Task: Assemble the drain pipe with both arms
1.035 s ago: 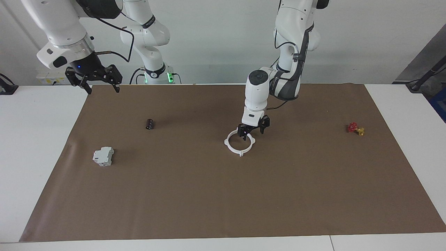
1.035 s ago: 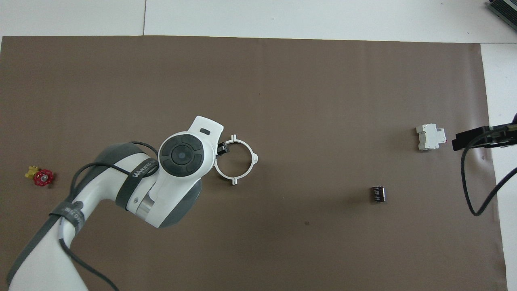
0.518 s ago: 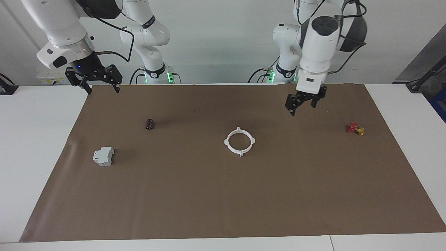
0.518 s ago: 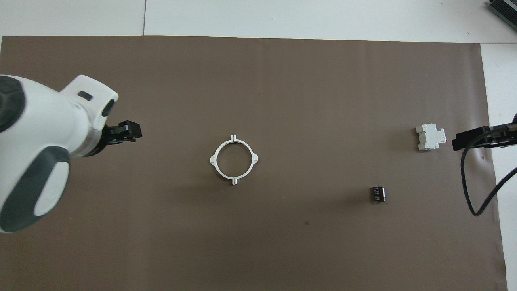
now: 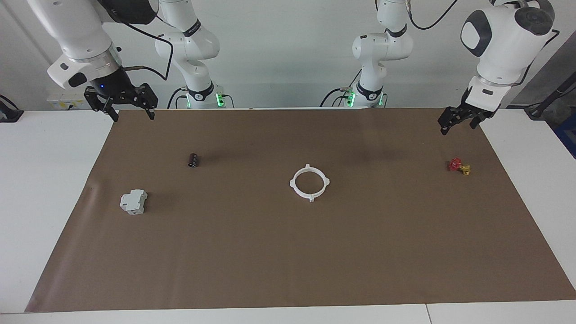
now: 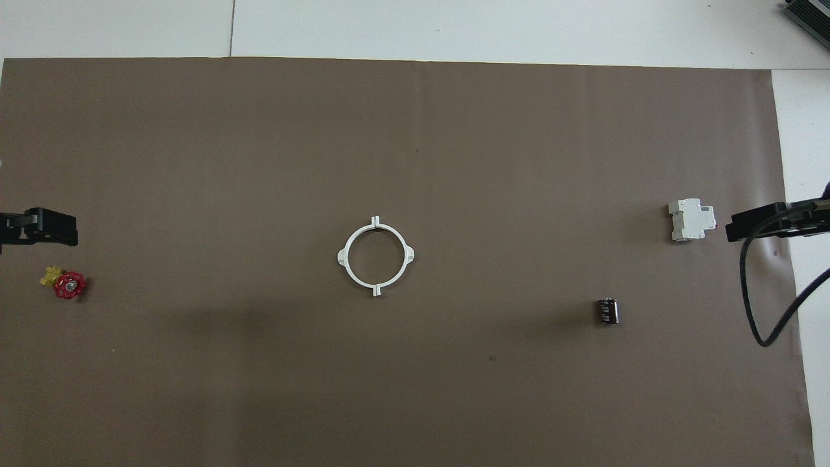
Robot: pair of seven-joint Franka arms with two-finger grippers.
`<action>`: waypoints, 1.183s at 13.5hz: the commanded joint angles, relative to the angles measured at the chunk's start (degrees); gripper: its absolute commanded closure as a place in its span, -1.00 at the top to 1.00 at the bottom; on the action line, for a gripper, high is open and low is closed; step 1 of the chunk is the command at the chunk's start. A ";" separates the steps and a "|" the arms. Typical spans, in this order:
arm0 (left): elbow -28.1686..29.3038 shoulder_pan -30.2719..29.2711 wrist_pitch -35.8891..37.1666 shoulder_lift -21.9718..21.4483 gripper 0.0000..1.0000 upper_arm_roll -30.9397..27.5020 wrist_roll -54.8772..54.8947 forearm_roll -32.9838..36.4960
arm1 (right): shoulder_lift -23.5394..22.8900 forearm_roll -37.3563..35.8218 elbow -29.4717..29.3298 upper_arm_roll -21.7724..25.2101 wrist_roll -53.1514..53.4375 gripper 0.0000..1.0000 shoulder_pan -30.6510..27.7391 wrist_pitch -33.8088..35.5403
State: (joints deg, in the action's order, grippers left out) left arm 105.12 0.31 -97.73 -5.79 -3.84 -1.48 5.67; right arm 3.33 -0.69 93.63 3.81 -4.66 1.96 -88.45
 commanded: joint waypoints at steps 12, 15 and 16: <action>-11.26 3.11 10.89 3.95 1.00 0.23 3.33 -3.12 | 1.50 0.78 2.00 -0.03 0.97 1.00 0.06 -1.47; -8.97 4.08 10.20 2.89 1.00 1.55 3.06 -3.12 | 1.50 0.78 2.00 -0.03 0.97 1.00 0.06 -1.47; -9.40 4.17 10.28 3.06 1.00 1.20 3.24 -3.12 | 1.50 0.78 1.91 -0.03 0.97 1.00 0.06 -1.47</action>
State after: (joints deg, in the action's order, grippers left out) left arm 95.22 3.79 -87.57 -2.12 -1.90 1.22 3.12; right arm 3.34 -0.69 93.64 3.81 -4.66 1.96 -88.45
